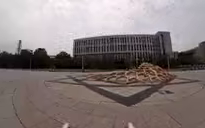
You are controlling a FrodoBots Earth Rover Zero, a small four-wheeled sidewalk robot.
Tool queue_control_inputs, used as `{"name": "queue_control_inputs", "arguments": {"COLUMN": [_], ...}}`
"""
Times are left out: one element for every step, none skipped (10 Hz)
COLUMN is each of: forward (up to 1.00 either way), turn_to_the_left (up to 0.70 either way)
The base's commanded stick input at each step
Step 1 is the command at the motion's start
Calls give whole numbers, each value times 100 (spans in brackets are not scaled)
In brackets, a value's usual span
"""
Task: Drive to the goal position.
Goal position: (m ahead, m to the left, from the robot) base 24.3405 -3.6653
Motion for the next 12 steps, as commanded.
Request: {"name": "queue_control_inputs", "arguments": {"forward": [50,50,50,50,50,50,50,50,50,50,50,50], "turn_to_the_left": [0,0,0,0,0,0,0,0,0,0,0,0]}}
